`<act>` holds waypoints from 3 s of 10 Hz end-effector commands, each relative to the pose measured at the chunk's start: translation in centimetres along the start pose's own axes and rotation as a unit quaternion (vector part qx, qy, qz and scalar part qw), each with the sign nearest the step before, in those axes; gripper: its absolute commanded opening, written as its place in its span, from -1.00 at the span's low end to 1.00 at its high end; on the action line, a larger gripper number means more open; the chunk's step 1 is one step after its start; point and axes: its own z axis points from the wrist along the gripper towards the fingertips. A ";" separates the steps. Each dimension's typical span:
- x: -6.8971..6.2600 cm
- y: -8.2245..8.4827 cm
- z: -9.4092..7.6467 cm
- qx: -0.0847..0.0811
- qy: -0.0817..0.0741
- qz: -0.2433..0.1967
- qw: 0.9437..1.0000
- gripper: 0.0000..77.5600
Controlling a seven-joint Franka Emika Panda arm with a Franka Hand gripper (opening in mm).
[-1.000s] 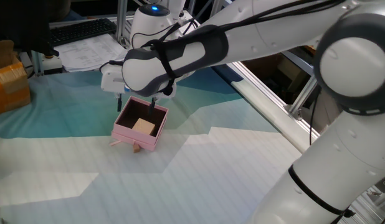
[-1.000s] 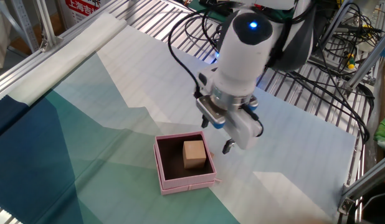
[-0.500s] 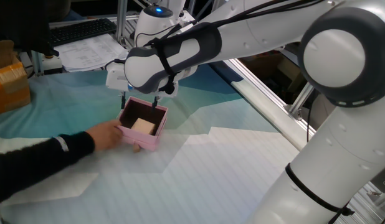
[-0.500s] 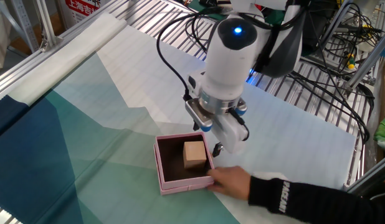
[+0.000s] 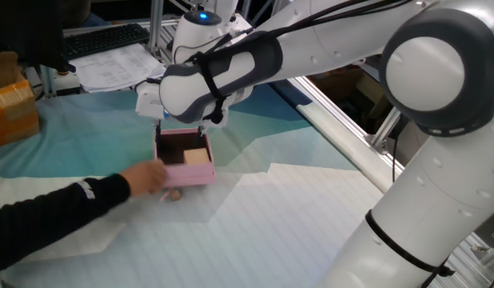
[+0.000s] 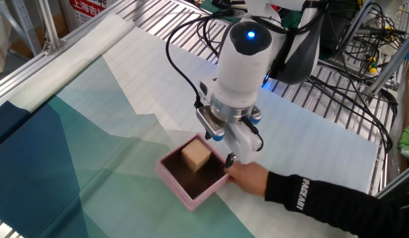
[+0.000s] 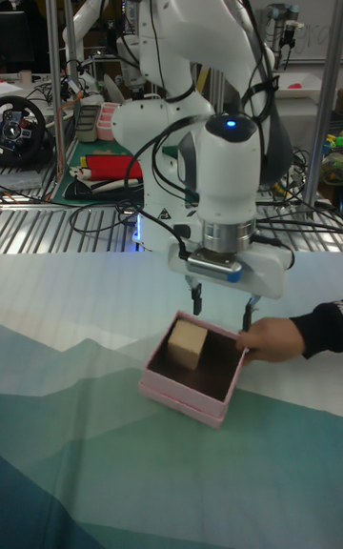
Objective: Take everything out of the gift box
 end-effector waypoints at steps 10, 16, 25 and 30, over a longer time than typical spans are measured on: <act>0.2 0.0 1.5 -0.005 -0.009 -0.014 1.000 1.00; 0.2 0.0 2.8 -0.007 -0.015 -0.014 1.000 1.00; -0.3 -0.9 4.7 -0.003 -0.015 0.030 0.999 1.00; -0.8 -1.4 5.8 -0.003 -0.016 0.060 0.998 1.00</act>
